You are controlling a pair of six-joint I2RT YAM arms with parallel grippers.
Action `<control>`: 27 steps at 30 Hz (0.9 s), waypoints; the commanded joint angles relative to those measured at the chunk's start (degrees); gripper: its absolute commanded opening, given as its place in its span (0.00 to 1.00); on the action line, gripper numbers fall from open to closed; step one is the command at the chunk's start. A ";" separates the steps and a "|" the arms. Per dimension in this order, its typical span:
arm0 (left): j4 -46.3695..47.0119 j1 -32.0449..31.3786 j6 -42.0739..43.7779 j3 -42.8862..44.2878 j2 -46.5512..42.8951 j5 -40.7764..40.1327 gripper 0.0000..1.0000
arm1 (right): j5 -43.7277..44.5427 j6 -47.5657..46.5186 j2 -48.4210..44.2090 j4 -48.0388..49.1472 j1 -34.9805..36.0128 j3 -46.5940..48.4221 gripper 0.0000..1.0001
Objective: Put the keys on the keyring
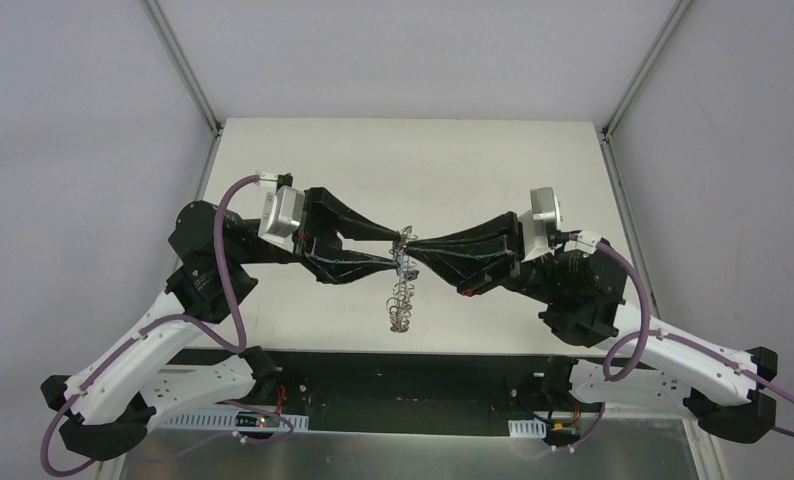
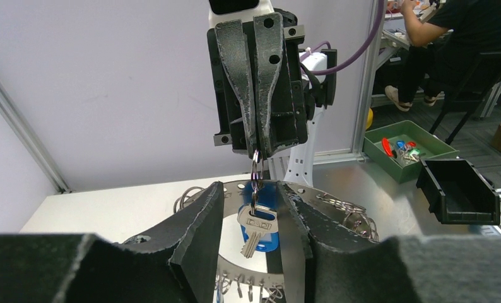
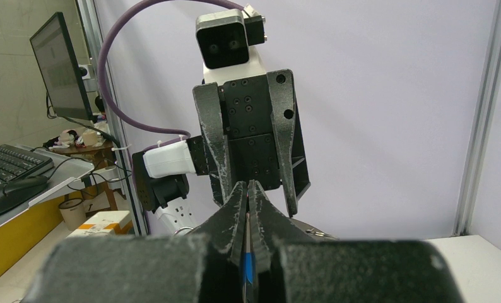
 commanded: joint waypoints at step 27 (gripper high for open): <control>-12.10 -0.50 -0.84 8.69 2.46 -3.06 0.00 | 0.77 -4.77 -4.03 -16.94 0.20 7.63 0.10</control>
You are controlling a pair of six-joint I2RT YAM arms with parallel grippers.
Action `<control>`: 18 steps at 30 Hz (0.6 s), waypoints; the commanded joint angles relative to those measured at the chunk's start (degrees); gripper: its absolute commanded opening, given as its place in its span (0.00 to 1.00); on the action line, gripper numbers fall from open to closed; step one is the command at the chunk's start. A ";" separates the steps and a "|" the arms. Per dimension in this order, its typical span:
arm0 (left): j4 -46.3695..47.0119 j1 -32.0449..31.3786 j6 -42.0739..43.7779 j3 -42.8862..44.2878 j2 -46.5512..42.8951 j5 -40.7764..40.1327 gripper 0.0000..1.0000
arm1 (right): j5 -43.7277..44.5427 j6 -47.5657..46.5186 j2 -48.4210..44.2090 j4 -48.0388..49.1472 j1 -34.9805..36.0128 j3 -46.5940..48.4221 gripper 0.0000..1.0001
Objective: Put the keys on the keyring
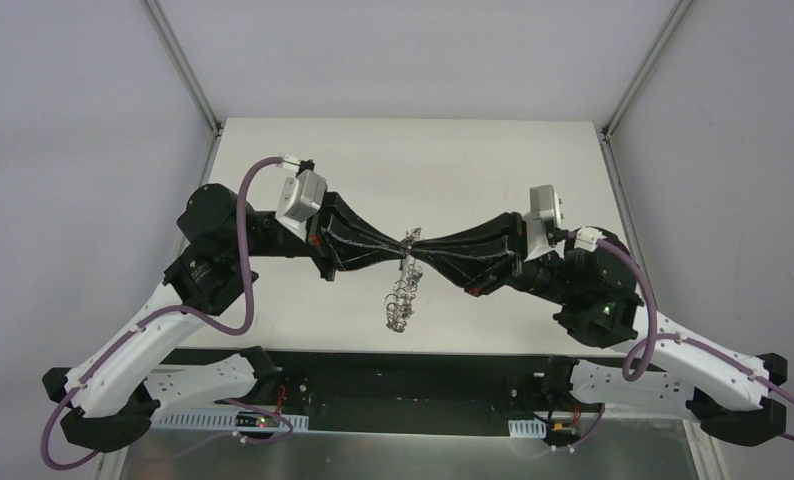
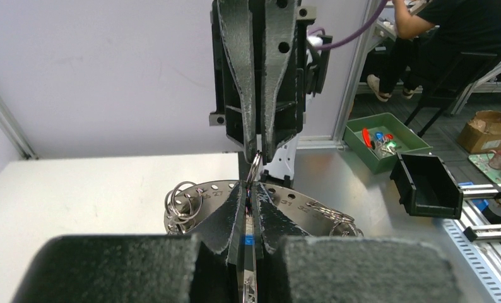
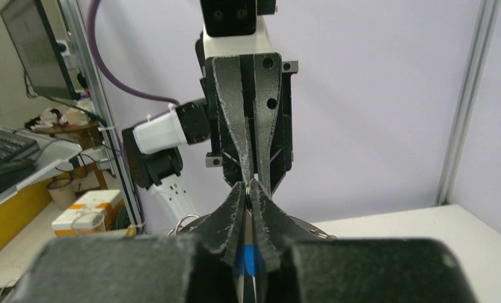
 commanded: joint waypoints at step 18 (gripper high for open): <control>-29.21 -0.36 3.66 6.75 -1.37 -3.83 0.00 | 0.29 -11.49 3.06 -54.26 0.07 21.89 0.51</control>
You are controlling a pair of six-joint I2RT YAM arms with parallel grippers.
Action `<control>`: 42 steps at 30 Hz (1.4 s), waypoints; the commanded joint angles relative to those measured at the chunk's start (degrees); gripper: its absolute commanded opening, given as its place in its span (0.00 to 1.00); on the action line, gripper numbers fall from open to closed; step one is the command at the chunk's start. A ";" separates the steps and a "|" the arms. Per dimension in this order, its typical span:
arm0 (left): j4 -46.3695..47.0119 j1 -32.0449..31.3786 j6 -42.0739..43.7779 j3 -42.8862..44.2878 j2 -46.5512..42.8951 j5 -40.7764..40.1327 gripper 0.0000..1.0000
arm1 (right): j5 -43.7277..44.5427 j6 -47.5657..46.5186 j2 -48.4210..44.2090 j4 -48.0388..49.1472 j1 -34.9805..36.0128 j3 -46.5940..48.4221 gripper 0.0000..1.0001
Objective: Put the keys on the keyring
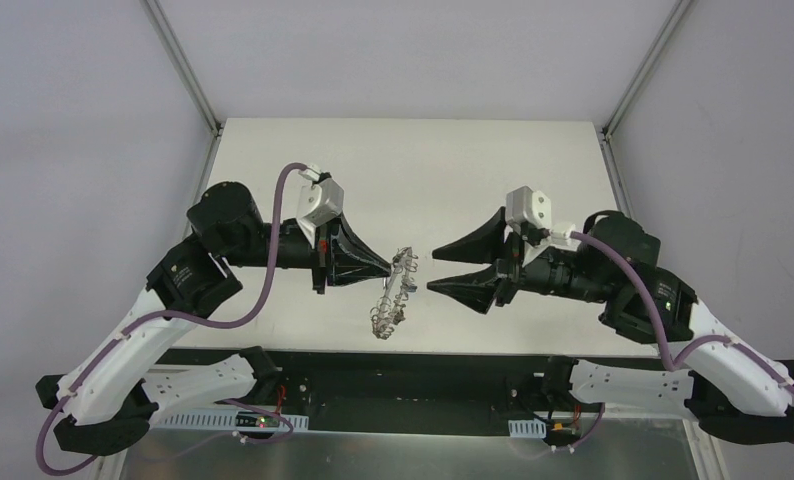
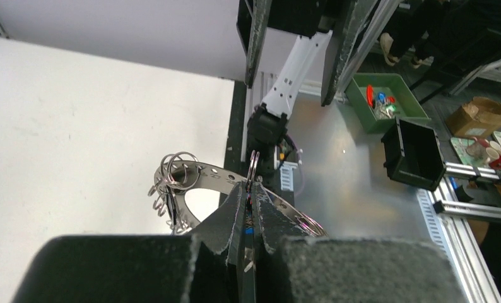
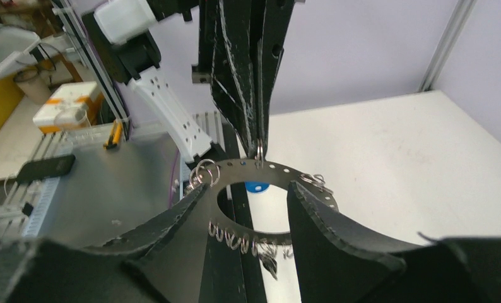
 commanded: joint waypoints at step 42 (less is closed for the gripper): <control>-29.54 -0.10 6.61 11.55 8.63 5.15 0.00 | -27.23 -2.63 21.65 -14.35 -9.25 11.84 0.45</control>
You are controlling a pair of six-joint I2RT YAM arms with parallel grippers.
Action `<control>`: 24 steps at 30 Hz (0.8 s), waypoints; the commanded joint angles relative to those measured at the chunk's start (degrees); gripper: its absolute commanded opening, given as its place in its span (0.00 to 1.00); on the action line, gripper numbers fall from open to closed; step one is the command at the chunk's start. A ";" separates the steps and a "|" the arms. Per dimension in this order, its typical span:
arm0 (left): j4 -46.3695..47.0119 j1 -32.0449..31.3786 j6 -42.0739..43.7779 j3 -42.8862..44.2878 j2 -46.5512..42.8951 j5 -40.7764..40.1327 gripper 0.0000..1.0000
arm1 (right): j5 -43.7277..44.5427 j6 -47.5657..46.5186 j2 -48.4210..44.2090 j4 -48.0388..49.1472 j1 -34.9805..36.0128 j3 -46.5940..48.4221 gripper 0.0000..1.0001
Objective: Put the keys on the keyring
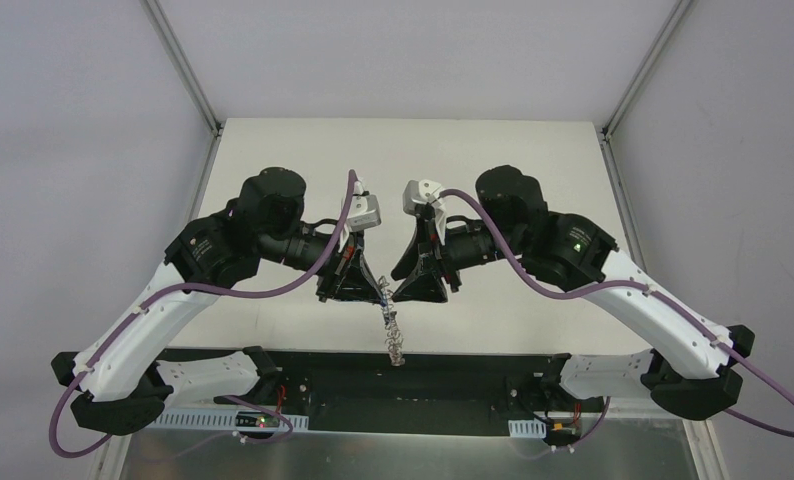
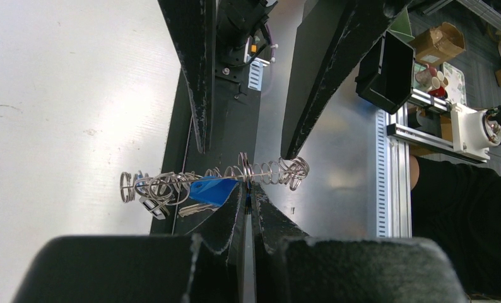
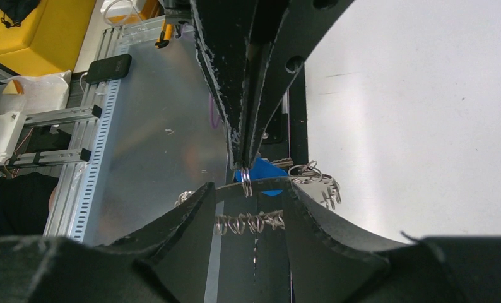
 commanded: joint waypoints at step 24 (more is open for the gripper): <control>-0.18 -0.10 1.50 1.41 -2.28 0.30 0.00 | -4.78 0.51 3.74 3.41 1.31 0.55 0.31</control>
